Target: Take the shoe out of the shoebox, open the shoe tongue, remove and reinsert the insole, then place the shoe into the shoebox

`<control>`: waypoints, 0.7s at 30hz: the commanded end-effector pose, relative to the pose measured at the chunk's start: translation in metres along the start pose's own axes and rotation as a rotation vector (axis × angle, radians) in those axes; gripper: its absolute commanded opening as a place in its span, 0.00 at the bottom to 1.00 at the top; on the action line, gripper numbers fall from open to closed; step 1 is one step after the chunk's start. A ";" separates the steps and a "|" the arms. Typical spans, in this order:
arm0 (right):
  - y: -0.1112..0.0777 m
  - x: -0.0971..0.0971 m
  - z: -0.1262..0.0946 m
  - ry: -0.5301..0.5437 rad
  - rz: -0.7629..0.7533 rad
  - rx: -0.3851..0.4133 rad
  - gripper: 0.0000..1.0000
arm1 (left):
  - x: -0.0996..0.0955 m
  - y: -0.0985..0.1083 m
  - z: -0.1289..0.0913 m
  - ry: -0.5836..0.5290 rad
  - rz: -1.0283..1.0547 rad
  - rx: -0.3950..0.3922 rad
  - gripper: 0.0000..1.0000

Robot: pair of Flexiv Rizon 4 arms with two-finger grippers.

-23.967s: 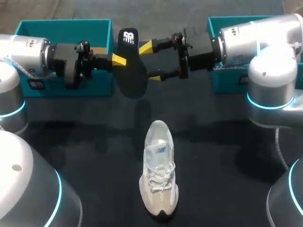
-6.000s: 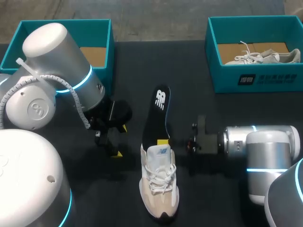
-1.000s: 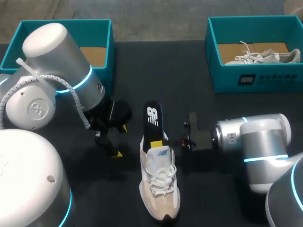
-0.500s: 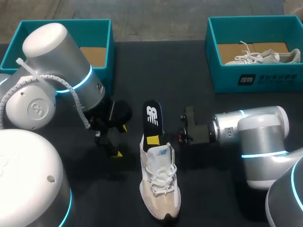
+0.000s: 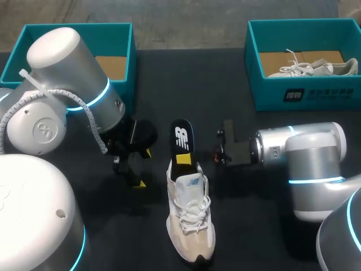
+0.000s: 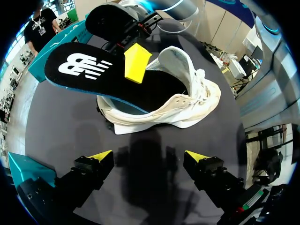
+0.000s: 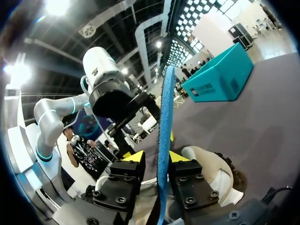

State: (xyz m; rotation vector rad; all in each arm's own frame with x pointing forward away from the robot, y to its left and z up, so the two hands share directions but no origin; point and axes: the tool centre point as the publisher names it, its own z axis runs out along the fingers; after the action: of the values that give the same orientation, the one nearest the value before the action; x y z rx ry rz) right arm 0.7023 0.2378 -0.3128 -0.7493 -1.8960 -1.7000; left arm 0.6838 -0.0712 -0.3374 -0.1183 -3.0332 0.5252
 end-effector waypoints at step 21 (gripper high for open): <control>-0.021 -0.010 0.002 -0.042 0.161 0.003 0.00 | 0.000 0.000 0.001 0.000 0.000 -0.001 1.00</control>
State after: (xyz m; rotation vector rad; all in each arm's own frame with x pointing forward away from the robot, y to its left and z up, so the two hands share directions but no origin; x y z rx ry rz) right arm 0.6999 0.2334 -0.3352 -0.9009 -1.8038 -1.6098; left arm 0.6838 -0.0712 -0.3374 -0.1183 -3.0332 0.5252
